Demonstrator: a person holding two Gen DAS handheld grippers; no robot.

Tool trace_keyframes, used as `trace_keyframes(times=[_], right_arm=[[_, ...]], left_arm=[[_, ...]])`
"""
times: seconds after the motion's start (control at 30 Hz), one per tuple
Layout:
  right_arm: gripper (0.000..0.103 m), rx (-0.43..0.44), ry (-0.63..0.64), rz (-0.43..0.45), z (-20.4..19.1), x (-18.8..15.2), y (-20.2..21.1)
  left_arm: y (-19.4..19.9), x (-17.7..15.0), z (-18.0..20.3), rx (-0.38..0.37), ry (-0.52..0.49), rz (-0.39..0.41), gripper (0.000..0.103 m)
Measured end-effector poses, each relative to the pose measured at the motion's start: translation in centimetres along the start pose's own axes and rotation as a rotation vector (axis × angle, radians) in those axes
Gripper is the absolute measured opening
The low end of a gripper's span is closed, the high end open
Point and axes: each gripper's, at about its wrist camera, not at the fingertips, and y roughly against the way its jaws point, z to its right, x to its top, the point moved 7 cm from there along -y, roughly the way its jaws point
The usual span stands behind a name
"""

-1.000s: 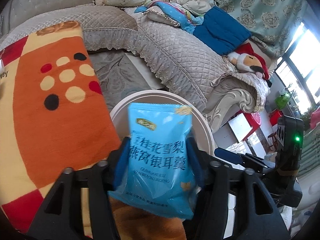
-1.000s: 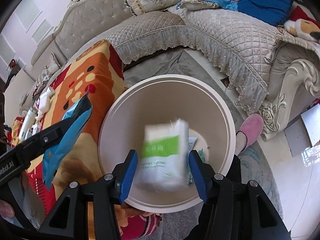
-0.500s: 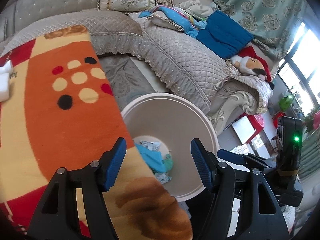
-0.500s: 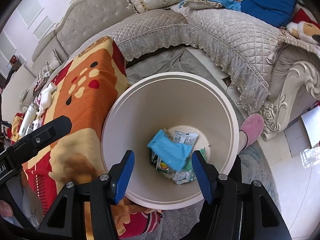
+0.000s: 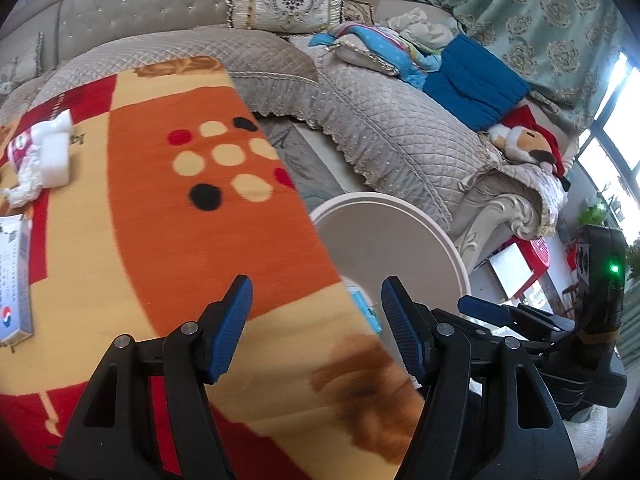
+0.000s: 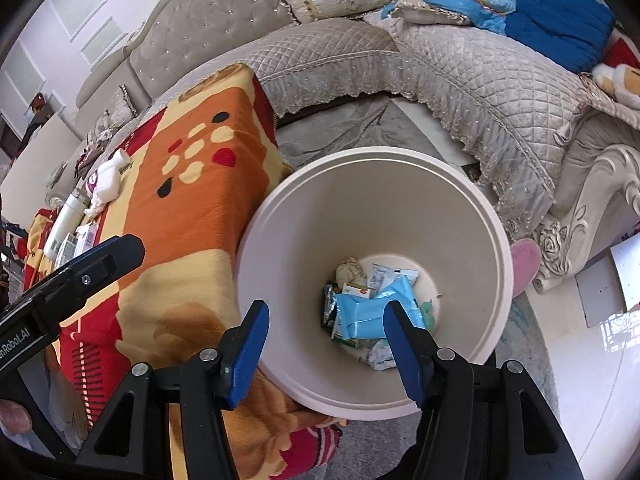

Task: Collect trash
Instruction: 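Move both tools back over the blanket toward the remaining boxes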

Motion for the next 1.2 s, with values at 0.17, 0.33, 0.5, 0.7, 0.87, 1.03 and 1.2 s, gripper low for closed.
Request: trace_keyframes(times=[0.17, 0.33, 0.5, 0.7, 0.87, 1.03, 1.2], right_arm=[[0.057, 0.016, 0.022, 0.008, -2.1, 0.5, 0.1], [0.057, 0.028, 0.068, 0.018, -4.6, 0.8, 0.2], [0.058, 0.047, 0.106, 0.018, -7.3, 1.1, -0.2], [0.059, 0.077, 0.151, 0.009, -11.0, 1.5, -0.9], [0.060, 0.115, 0.202, -0.012, -14.7, 1.7, -1.9], [0.061, 0.150, 0.254, -0.037, -18.4, 1.4, -3.1], [0.063, 0.178, 0.294, -0.051, -21.5, 1.4, -4.0]], left_arm=[[1.2, -0.2, -2.0, 0.023, 0.018, 0.016, 0.066], [2.4, -0.4, -4.4, 0.049, 0.049, 0.030, 0.066], [3.7, -0.9, -7.0, 0.080, 0.083, 0.041, 0.066], [5.9, -1.5, -10.5, 0.118, 0.117, 0.058, 0.066], [8.1, -2.3, -14.6, 0.158, 0.163, 0.064, 0.066], [10.6, -3.3, -19.8, 0.221, 0.214, 0.065, 0.066], [12.1, -3.8, -25.5, 0.278, 0.284, 0.053, 0.066]])
